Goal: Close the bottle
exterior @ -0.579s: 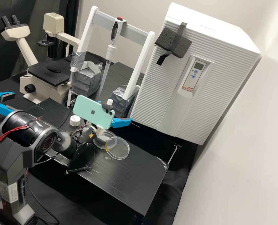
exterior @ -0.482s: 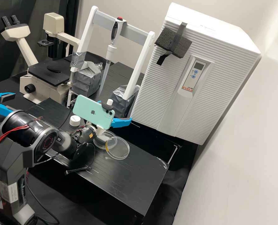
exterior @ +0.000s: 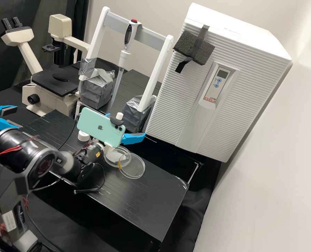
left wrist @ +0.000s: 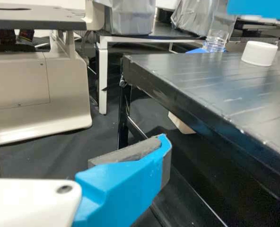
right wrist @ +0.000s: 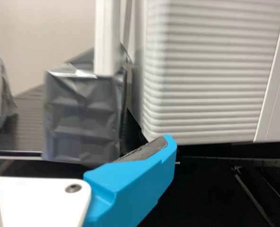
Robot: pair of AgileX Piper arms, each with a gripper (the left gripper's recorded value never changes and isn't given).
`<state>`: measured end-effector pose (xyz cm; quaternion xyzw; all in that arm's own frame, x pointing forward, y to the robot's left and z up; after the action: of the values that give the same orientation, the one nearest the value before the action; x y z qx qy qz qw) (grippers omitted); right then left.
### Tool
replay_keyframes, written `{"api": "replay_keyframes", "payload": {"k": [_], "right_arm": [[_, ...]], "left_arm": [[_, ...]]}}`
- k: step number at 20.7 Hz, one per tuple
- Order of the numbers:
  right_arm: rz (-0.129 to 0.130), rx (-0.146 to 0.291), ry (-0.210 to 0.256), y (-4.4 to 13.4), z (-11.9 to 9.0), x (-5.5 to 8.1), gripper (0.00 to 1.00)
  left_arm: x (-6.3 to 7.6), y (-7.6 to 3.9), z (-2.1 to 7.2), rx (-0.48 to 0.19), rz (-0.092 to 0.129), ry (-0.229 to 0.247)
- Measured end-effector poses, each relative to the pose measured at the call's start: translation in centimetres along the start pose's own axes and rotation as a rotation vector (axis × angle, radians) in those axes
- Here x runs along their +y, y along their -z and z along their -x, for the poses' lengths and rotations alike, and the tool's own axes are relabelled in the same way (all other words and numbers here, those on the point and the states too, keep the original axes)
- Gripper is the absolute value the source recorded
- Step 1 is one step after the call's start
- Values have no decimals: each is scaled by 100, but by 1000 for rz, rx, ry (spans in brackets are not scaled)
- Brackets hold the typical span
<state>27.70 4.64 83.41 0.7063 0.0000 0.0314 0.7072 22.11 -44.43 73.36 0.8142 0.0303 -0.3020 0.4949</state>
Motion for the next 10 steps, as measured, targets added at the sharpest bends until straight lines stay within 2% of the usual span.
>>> {"api": "replay_keyframes", "payload": {"k": [2, 4, 6, 7, 8, 10], "right_arm": [[-2, 46, 5, 43, 133, 21, 100], [17, 132, 24, 96, 246, 27, 100], [31, 187, 67, 107, 365, -6, 100], [47, 217, 93, 115, 419, -26, 100], [67, 237, 128, 107, 469, -61, 100], [90, 252, 174, 57, 557, -92, 100]], "left_arm": [[-6, 1, -10, -6, -2, 6], [-10, 2, -21, -12, -4, 10], [-2, 4, -28, -13, -6, 7], [0, 5, -30, -13, -7, 6], [0, 5, -30, -13, -7, 6], [0, 5, -30, -13, -7, 6]]}}
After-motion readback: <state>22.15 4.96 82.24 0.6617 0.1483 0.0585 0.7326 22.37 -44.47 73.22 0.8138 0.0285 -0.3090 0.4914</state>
